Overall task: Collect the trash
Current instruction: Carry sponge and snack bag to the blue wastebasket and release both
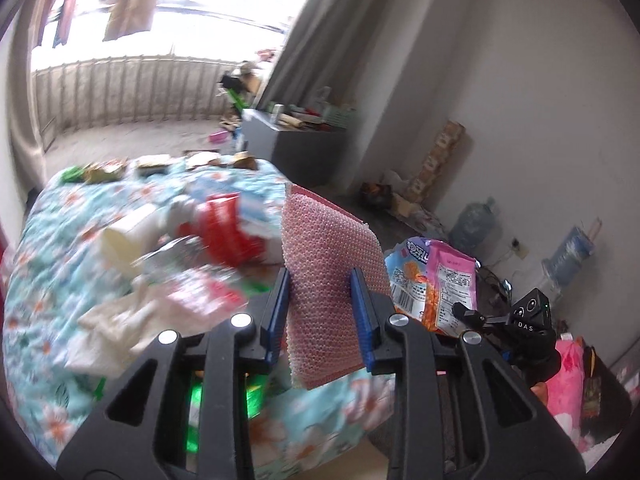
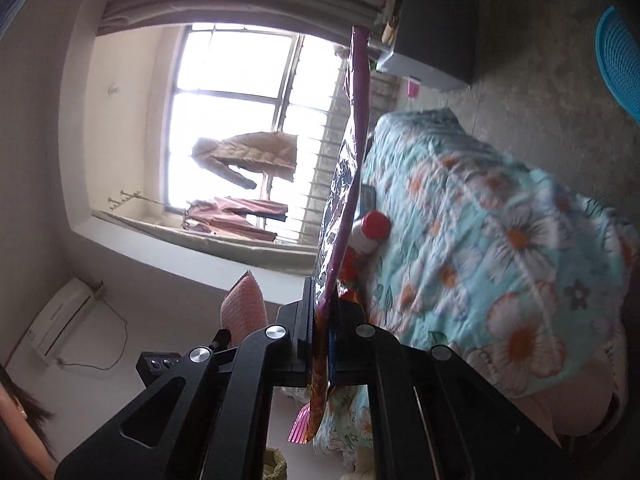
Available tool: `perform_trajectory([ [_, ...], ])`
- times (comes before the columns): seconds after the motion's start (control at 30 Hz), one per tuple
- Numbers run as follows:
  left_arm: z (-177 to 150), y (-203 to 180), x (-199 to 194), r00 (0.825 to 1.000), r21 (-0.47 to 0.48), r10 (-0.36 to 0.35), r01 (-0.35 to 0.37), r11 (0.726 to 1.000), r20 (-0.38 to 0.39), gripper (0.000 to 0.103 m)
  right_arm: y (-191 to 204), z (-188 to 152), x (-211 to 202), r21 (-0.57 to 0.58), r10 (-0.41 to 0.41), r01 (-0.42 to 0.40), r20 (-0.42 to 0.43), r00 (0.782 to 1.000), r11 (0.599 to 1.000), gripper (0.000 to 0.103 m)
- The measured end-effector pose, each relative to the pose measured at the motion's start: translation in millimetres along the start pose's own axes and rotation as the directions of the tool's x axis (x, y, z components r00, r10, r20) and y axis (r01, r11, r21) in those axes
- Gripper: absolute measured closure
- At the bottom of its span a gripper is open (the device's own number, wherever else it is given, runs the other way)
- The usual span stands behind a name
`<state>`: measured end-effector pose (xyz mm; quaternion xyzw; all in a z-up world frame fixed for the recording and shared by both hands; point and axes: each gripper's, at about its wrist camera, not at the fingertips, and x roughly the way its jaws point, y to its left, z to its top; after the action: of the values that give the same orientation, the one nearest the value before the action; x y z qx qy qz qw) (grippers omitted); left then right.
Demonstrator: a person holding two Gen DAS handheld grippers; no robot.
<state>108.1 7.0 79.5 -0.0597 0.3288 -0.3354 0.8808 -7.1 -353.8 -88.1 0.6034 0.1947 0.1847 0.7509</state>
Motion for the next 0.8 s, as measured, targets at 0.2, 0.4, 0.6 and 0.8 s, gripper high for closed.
perform_trajectory([
  [0.2,22,-70,62,0.994,0.111,-0.054,0.064,0.992,-0.09,0.075,-32,18,-38,0.096,0.038,-0.049,0.104,0.994,0.994,0.097],
  [0.4,36,-134,150,0.962,0.143,-0.123,0.161,0.977,-0.242,0.075,-90,34,-80,0.273,0.047,-0.114,0.24,0.97,0.955,0.098],
  [0.6,28,-200,268,0.887,0.161,-0.127,0.218,0.963,-0.444,0.075,-159,50,-103,0.448,0.005,-0.177,0.359,0.933,0.876,0.098],
  [0.8,-2,-250,371,0.827,0.219,-0.068,0.226,0.949,-0.559,0.075,-220,70,-108,0.561,-0.053,-0.207,0.412,0.91,0.802,0.097],
])
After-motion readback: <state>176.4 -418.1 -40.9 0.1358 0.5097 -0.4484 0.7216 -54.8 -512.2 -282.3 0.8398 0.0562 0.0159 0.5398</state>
